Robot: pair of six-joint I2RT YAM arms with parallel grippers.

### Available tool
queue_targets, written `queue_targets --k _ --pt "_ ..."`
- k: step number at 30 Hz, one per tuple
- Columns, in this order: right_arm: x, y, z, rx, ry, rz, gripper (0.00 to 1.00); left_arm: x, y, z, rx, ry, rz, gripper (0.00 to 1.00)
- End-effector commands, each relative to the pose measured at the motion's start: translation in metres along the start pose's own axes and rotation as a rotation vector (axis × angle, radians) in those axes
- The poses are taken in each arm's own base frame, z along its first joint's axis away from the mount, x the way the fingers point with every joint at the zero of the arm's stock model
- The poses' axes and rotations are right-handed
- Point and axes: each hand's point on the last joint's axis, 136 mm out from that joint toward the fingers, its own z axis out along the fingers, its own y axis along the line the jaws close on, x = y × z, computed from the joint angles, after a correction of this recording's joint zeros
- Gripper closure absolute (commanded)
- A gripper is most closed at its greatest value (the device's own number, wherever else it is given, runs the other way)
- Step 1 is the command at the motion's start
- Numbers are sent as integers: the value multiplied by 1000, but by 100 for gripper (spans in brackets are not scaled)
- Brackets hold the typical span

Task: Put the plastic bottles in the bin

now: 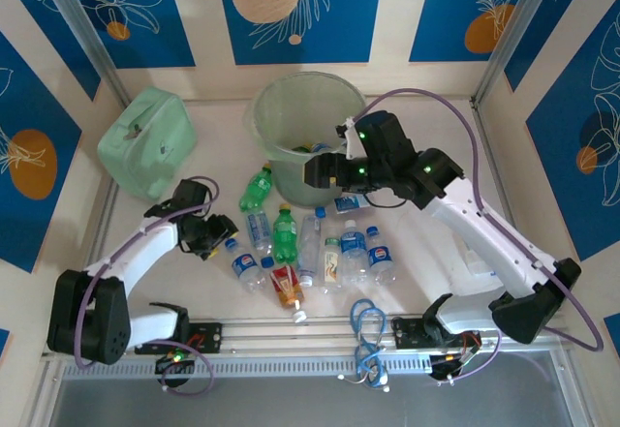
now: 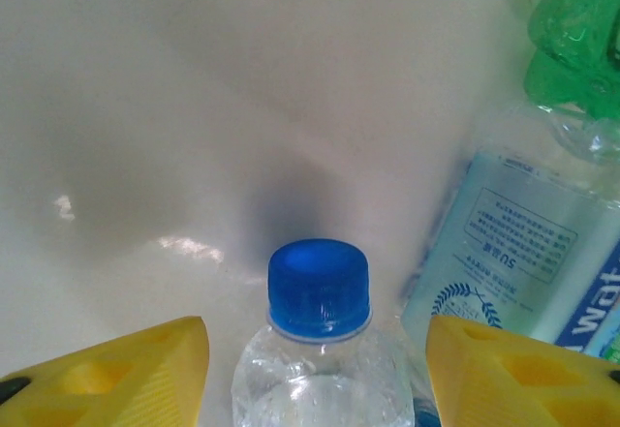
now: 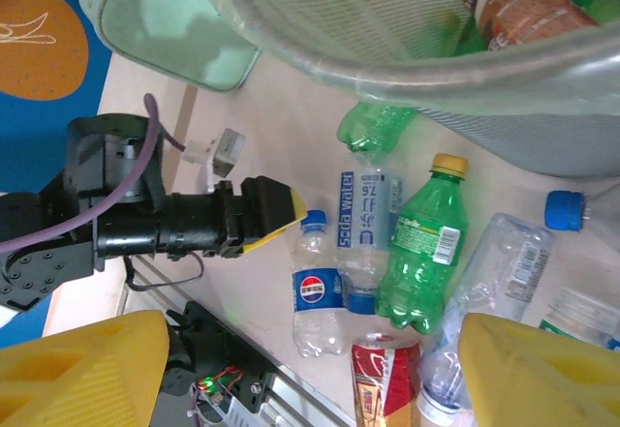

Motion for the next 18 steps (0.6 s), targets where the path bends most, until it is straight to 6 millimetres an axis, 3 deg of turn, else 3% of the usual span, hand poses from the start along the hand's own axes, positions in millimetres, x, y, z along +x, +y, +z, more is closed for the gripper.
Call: queue_targets --k 1,18 --pt "-6 13 3 -26 -10 -19 21 -3 -4 4 1 -12 -8 40" --pt "-4 11 7 -22 -2 -13 21 3 3 29 -88 33 -4 44"
